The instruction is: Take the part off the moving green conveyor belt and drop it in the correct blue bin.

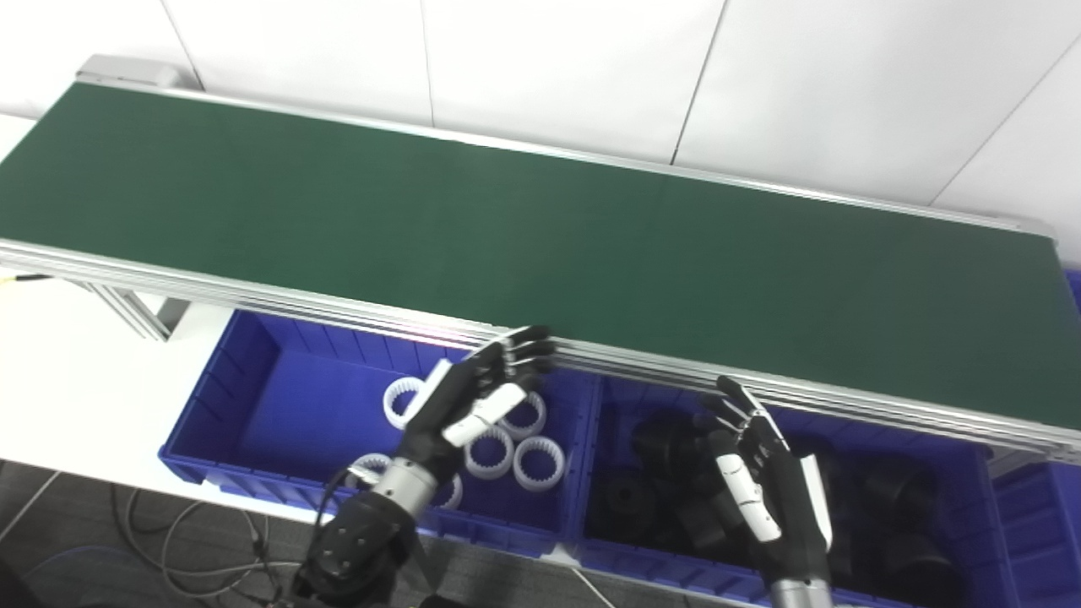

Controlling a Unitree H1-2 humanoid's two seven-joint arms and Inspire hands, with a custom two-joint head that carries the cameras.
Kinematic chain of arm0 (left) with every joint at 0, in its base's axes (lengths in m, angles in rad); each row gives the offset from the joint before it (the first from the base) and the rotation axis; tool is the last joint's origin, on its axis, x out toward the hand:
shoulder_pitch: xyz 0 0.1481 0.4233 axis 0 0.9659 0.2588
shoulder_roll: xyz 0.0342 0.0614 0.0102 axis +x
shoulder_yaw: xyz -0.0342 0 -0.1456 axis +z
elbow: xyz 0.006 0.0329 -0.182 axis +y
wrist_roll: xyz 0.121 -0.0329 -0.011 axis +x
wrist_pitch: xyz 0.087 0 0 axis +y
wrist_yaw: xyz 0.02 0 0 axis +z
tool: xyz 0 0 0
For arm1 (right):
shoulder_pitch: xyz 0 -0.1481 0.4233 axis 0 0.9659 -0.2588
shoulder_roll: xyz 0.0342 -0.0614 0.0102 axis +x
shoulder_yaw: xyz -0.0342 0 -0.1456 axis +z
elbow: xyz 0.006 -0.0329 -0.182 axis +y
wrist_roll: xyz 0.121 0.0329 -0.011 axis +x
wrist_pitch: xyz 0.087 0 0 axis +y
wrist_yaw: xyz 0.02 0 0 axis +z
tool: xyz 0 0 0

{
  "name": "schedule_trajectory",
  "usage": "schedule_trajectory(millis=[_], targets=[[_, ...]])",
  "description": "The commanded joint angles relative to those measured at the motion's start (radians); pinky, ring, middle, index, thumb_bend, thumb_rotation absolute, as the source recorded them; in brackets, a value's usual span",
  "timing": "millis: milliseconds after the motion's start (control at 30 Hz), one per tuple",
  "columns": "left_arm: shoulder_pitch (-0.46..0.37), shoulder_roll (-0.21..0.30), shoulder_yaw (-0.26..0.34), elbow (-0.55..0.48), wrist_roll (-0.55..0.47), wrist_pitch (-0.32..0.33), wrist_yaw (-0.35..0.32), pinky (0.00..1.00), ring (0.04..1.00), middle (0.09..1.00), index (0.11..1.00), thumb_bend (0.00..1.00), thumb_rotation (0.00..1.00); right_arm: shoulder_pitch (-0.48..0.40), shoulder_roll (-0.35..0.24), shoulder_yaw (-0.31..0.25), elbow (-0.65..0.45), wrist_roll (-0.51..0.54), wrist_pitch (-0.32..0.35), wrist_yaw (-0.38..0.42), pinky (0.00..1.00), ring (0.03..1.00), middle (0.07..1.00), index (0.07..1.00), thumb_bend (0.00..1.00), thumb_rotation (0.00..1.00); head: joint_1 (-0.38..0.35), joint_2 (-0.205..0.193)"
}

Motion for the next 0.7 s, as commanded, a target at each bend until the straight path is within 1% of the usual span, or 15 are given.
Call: schedule_trajectory(millis=[0,167,233,333,400,433,467,500,533,567,600,667], targets=[[-0.025,0.006,0.008,0.004,-0.022,-0.059,-0.014,0.72,0.733,0.768,0.803,0.54,0.53,-0.030,0.024,0.014,0.007,-0.018,-0.078,-0.022,0.67,0.752,0.799,0.873,0.59,0.73,-0.008,-0.004],[-0.039,0.016,0.026,0.038,-0.047,-0.080,-0.017,0.73,0.733,0.766,0.799,0.50,0.53,-0.047,0.044,0.030,0.056,-0.040,-0.107,-0.049,0.67,0.754,0.798,0.870,0.59,0.73,-0.048,-0.024],[-0.046,0.020,0.030,0.050,-0.044,-0.090,-0.018,0.72,0.735,0.767,0.793,0.50,0.52,-0.051,0.051,0.033,0.070,-0.045,-0.115,-0.057,0.67,0.756,0.799,0.870,0.61,0.74,-0.058,-0.029],[-0.055,0.026,0.033,0.064,-0.037,-0.098,-0.018,0.73,0.742,0.767,0.786,0.51,0.52,-0.055,0.060,0.035,0.086,-0.053,-0.126,-0.069,0.67,0.757,0.799,0.873,0.61,0.75,-0.069,-0.036],[-0.060,0.031,0.037,0.074,-0.039,-0.101,-0.021,0.73,0.741,0.766,0.781,0.53,0.51,-0.058,0.065,0.037,0.097,-0.062,-0.130,-0.079,0.67,0.754,0.797,0.874,0.61,0.76,-0.092,-0.043],[-0.065,0.034,0.040,0.083,-0.040,-0.107,-0.023,0.74,0.742,0.767,0.779,0.53,0.51,-0.061,0.067,0.039,0.105,-0.068,-0.133,-0.085,0.67,0.752,0.796,0.874,0.61,0.76,-0.116,-0.051],[-0.068,0.036,0.042,0.090,-0.041,-0.111,-0.024,0.74,0.742,0.768,0.779,0.53,0.50,-0.064,0.068,0.041,0.111,-0.072,-0.136,-0.089,0.67,0.751,0.796,0.874,0.60,0.76,-0.116,-0.051],[-0.072,0.038,0.044,0.098,-0.044,-0.117,-0.029,0.74,0.743,0.769,0.779,0.53,0.50,-0.067,0.069,0.044,0.121,-0.072,-0.146,-0.092,0.67,0.749,0.795,0.874,0.60,0.76,-0.138,-0.056],[-0.074,0.039,0.046,0.103,-0.047,-0.121,-0.032,0.74,0.746,0.774,0.778,0.52,0.49,-0.070,0.070,0.046,0.128,-0.072,-0.153,-0.093,0.67,0.750,0.797,0.873,0.59,0.75,-0.138,-0.056],[-0.077,0.040,0.048,0.111,-0.050,-0.127,-0.035,0.74,0.748,0.776,0.779,0.51,0.49,-0.073,0.072,0.048,0.137,-0.072,-0.160,-0.095,0.67,0.750,0.797,0.872,0.59,0.74,-0.161,-0.061],[-0.079,0.041,0.049,0.115,-0.054,-0.130,-0.038,0.74,0.750,0.777,0.779,0.51,0.49,-0.076,0.073,0.049,0.145,-0.073,-0.166,-0.098,0.67,0.750,0.797,0.871,0.59,0.74,-0.161,-0.061],[-0.082,0.043,0.050,0.121,-0.059,-0.132,-0.042,0.74,0.754,0.778,0.780,0.54,0.51,-0.081,0.076,0.051,0.160,-0.078,-0.174,-0.105,0.67,0.745,0.793,0.872,0.59,0.73,-0.173,-0.061]])
